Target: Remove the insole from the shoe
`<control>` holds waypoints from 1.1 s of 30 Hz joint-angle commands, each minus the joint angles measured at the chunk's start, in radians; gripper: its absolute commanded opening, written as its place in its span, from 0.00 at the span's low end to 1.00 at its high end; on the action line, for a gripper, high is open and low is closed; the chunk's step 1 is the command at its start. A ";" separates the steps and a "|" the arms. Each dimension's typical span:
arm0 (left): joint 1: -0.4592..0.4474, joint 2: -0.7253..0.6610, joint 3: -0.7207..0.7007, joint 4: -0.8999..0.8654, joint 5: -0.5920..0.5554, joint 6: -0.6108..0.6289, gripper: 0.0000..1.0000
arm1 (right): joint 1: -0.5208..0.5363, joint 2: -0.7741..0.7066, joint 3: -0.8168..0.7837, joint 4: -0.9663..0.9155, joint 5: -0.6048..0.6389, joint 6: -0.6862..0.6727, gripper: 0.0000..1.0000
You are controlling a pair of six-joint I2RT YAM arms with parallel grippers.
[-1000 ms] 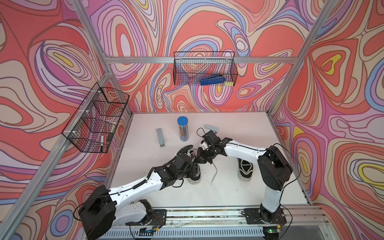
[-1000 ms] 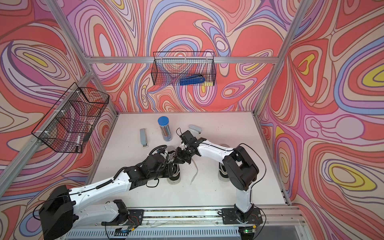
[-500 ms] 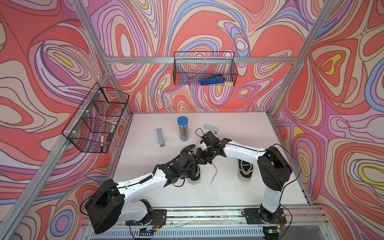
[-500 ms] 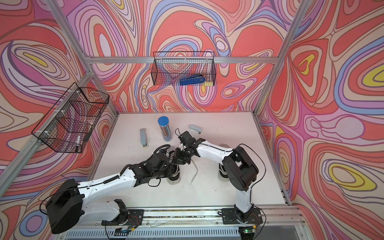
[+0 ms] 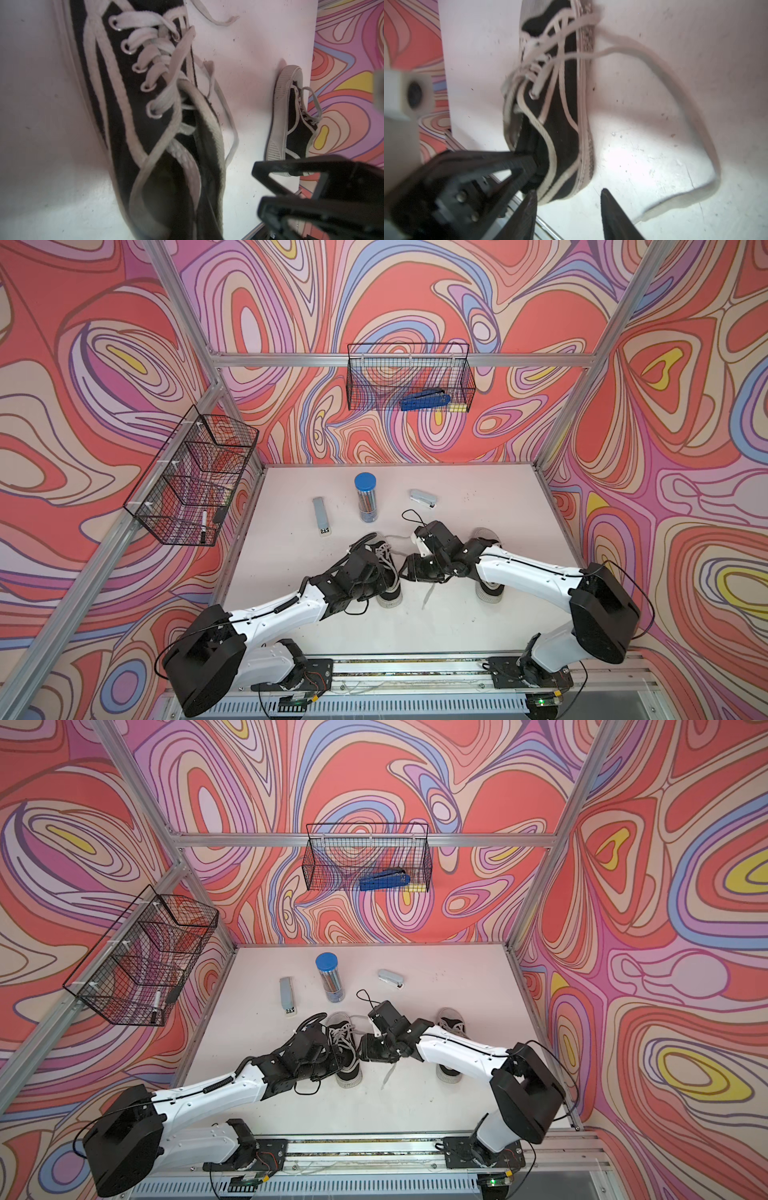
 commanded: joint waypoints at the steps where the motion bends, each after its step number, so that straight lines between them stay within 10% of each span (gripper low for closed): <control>1: 0.011 -0.006 -0.055 0.119 0.024 -0.128 0.00 | 0.085 -0.090 -0.119 0.174 0.190 -0.111 0.53; 8: 0.020 -0.020 -0.064 0.129 0.030 -0.177 0.00 | 0.178 -0.094 -0.309 0.542 0.255 -0.257 0.89; 33: 0.057 -0.172 -0.120 0.211 0.032 -0.627 0.00 | 0.208 0.217 -0.358 0.847 0.394 -0.279 0.71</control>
